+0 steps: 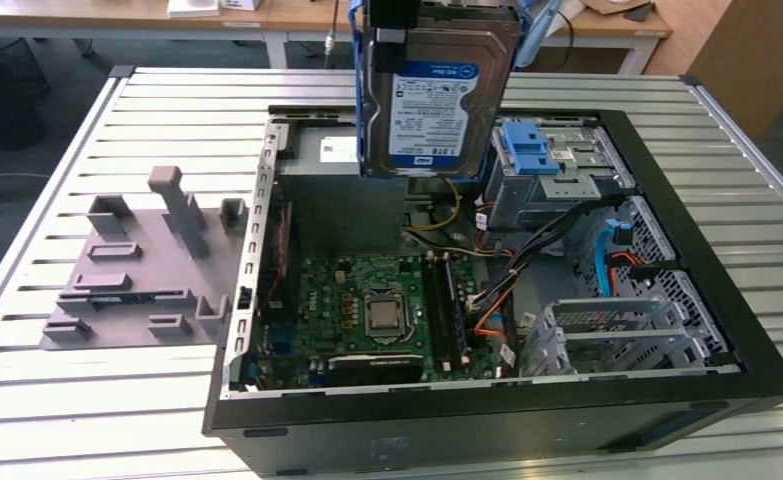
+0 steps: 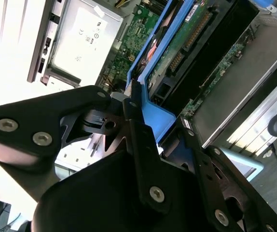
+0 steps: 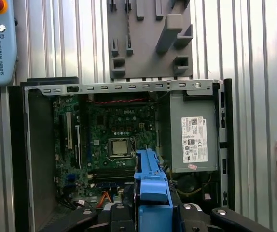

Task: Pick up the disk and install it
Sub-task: 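Insert the disk into the insertion slot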

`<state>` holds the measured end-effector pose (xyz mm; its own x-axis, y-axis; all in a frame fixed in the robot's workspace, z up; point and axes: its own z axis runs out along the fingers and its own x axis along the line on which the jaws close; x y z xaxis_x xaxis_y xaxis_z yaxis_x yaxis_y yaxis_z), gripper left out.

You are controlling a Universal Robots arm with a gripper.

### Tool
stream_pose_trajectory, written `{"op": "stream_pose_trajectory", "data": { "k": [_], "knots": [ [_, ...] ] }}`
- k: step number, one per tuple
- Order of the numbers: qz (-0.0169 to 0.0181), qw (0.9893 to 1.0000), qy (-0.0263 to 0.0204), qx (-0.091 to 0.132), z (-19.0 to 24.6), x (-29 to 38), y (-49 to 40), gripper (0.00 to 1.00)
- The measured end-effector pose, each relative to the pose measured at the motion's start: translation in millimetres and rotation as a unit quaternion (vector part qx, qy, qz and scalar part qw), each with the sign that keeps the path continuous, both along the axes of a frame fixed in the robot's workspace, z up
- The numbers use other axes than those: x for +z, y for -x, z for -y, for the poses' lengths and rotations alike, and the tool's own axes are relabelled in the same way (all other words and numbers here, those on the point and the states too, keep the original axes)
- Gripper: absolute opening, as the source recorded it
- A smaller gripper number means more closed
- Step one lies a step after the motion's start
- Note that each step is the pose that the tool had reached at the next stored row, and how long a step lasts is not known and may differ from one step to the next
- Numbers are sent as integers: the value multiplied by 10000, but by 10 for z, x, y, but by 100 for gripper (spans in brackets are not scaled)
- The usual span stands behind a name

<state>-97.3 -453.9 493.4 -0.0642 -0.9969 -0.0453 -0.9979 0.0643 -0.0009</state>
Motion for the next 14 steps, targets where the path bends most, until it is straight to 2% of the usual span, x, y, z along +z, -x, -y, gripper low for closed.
{"op": "stream_pose_trajectory", "data": {
  "k": [10, 14],
  "knots": [
    [0, 10000, 0, 0, 174, 0, 0, 36],
    [-1, 10000, 0, 0, 209, 0, -28, 36]
  ]
}}
